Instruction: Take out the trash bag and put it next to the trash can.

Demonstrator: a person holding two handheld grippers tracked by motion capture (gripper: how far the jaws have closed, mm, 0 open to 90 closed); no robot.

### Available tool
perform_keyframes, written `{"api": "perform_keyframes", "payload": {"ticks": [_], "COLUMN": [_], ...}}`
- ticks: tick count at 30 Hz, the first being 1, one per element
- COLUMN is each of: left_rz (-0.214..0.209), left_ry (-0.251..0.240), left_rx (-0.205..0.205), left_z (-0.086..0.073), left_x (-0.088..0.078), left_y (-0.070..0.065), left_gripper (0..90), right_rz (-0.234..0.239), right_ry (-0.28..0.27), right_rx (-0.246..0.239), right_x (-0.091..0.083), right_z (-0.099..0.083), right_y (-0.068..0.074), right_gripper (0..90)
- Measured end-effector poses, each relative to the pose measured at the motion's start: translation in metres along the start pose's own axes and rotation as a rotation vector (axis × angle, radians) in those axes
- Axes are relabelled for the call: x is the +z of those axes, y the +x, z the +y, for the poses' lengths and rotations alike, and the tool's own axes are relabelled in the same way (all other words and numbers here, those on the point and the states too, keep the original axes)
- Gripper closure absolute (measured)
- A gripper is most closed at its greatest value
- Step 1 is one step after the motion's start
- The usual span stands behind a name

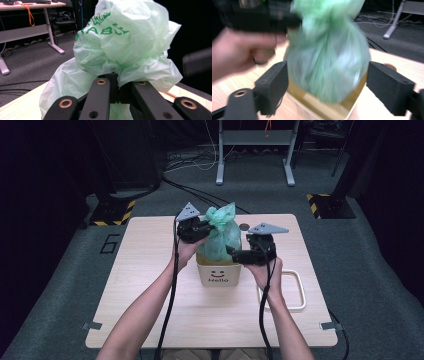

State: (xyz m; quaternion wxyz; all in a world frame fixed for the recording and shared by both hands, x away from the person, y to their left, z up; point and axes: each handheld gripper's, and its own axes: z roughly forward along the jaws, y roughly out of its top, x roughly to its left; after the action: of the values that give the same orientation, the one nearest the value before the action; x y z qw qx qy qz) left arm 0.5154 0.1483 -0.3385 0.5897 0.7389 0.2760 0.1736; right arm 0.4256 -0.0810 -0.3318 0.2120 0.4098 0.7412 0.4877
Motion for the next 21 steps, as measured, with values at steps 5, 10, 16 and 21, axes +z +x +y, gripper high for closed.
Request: {"api": "perform_keyframes", "payload": {"ticks": [5, 10, 16, 21], "left_rz": [0.003, 0.006, 0.013, 0.018], "left_ry": [-0.005, -0.006, -0.008, -0.009], "left_rx": [0.0, 0.01, 0.003, 0.008], "left_z": [0.006, 0.01, 0.014, 0.016], "left_x": [-0.003, -0.004, -0.006, -0.007], "left_y": [0.001, 0.001, 0.004, 0.004], "left_gripper": [88.4, 88.4, 88.4, 88.4], "right_rz": [-0.015, -0.036, -0.085, -0.1], "right_ry": [0.014, 0.05, 0.153, 0.246], "right_rx": [-0.012, 0.025, 0.015, 0.037], "right_x": [0.006, 0.027, 0.053, 0.067], "right_z": [-0.039, -0.09, -0.133, -0.157], "right_y": [0.017, 0.028, 0.035, 0.031], "right_gripper": [12.8, 5.4, 4.3, 0.5]}}
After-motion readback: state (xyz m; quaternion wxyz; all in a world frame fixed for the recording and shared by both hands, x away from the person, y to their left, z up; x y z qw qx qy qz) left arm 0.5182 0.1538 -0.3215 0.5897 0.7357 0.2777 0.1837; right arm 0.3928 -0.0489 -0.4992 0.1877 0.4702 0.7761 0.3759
